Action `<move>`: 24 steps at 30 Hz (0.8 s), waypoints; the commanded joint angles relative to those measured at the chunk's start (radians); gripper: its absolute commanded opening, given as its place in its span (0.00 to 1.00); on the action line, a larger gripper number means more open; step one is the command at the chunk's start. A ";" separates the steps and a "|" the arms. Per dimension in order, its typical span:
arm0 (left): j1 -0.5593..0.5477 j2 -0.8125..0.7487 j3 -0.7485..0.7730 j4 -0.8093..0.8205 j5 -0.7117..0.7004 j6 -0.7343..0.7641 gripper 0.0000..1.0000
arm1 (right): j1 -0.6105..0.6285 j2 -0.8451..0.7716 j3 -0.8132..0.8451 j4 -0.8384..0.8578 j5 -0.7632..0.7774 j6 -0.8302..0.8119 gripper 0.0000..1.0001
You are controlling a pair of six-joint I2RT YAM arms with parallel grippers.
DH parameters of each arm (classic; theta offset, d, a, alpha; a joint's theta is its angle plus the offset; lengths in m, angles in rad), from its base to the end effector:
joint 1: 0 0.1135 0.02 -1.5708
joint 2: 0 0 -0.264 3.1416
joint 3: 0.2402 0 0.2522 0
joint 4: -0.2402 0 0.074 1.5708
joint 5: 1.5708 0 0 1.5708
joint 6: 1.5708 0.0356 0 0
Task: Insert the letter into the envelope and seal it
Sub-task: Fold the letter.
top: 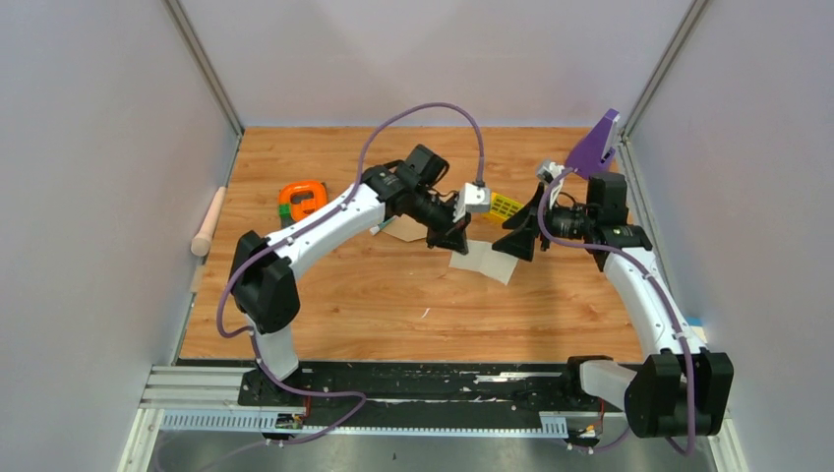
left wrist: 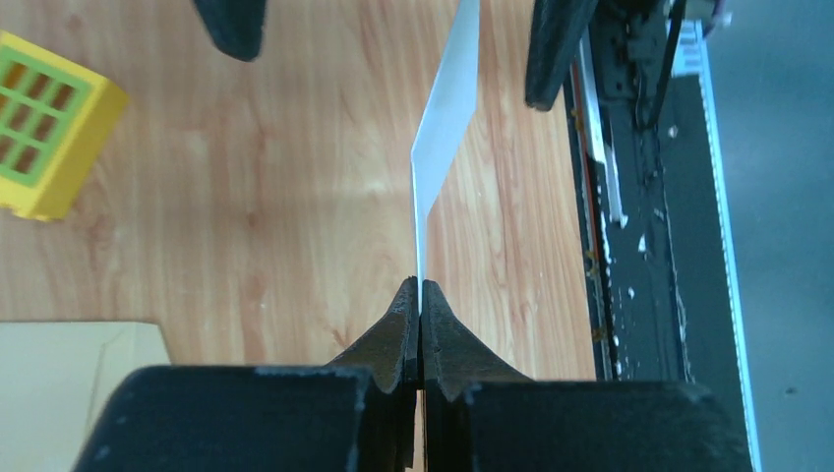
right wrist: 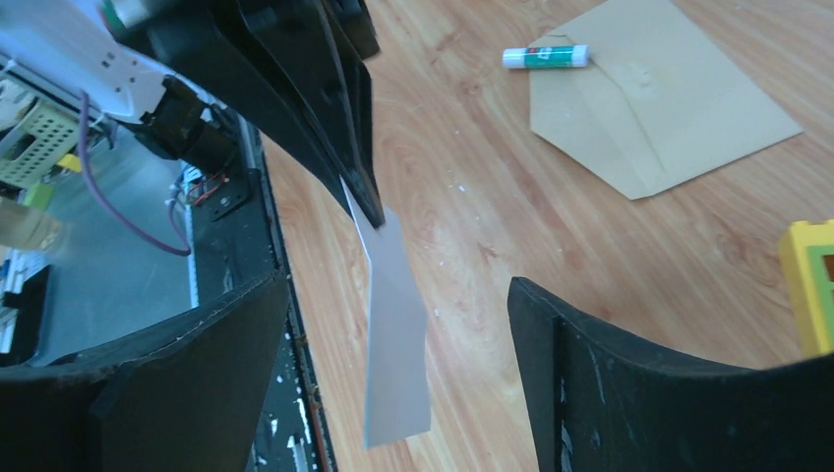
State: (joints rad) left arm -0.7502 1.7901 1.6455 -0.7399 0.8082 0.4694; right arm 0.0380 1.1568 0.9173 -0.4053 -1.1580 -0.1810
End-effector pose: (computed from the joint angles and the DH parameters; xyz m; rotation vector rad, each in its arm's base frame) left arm 0.2685 -0.2854 0.3190 1.6416 1.7223 -1.1135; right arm 0.2351 0.0416 0.3023 -0.8186 1.8090 1.1635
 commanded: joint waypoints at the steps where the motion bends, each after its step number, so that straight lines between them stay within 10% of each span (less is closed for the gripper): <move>1: -0.038 0.048 0.065 -0.169 -0.069 0.157 0.00 | 0.009 -0.004 0.033 -0.051 -0.122 -0.076 0.83; 24: -0.066 0.082 0.140 -0.225 -0.043 0.136 0.00 | 0.133 0.092 0.019 -0.123 -0.044 -0.209 0.42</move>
State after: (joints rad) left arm -0.8120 1.8805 1.7435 -0.9592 0.7303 0.6113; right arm 0.1612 1.2591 0.9176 -0.5278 -1.2049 -0.3367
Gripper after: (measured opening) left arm 0.008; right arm 0.470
